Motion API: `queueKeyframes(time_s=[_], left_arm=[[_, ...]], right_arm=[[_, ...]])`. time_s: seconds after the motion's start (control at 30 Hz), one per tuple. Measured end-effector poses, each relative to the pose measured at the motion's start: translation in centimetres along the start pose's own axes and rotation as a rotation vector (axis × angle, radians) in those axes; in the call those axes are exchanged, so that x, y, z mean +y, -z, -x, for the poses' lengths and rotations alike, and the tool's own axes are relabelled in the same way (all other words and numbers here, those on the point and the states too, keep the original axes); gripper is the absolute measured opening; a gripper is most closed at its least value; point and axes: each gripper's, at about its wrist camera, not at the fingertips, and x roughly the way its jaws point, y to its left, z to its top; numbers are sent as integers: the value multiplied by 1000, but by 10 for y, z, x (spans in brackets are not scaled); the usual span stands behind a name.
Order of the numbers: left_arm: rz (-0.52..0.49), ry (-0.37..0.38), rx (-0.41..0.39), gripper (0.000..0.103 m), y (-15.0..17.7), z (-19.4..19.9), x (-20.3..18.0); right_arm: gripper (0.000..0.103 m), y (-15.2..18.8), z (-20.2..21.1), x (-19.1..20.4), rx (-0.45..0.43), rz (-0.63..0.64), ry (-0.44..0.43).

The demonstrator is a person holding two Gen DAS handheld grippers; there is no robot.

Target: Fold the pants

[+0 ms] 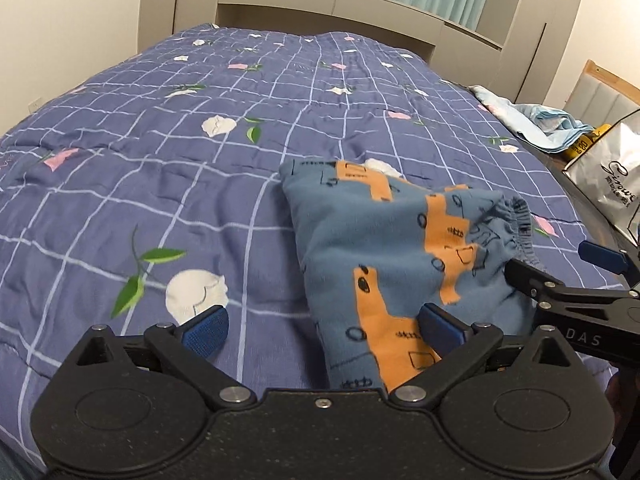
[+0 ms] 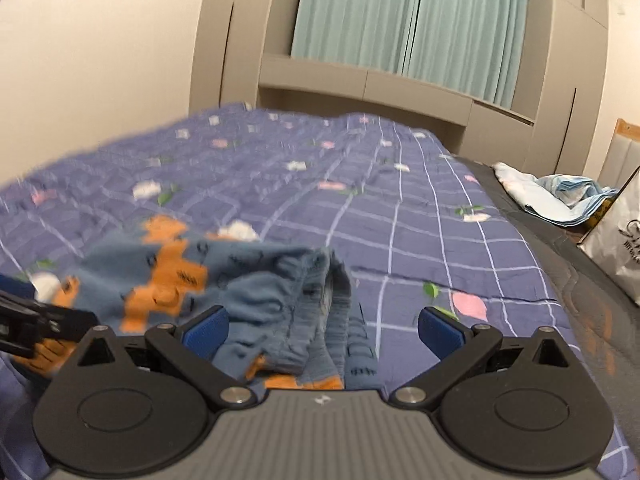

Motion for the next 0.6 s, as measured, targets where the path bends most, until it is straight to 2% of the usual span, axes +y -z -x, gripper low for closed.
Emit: queueKeyframes(time_s=[0.1, 0.4, 0.6], left_arm=[[4, 15, 4, 102, 3, 1, 2], [-12, 30, -8, 102, 2, 6, 3], [-19, 2, -80, 102, -22, 4, 4]], right_arm=[[103, 8, 3, -7, 23, -27, 33], [103, 32, 17, -21, 35, -98, 44], [103, 22, 28, -18, -57, -66, 43]])
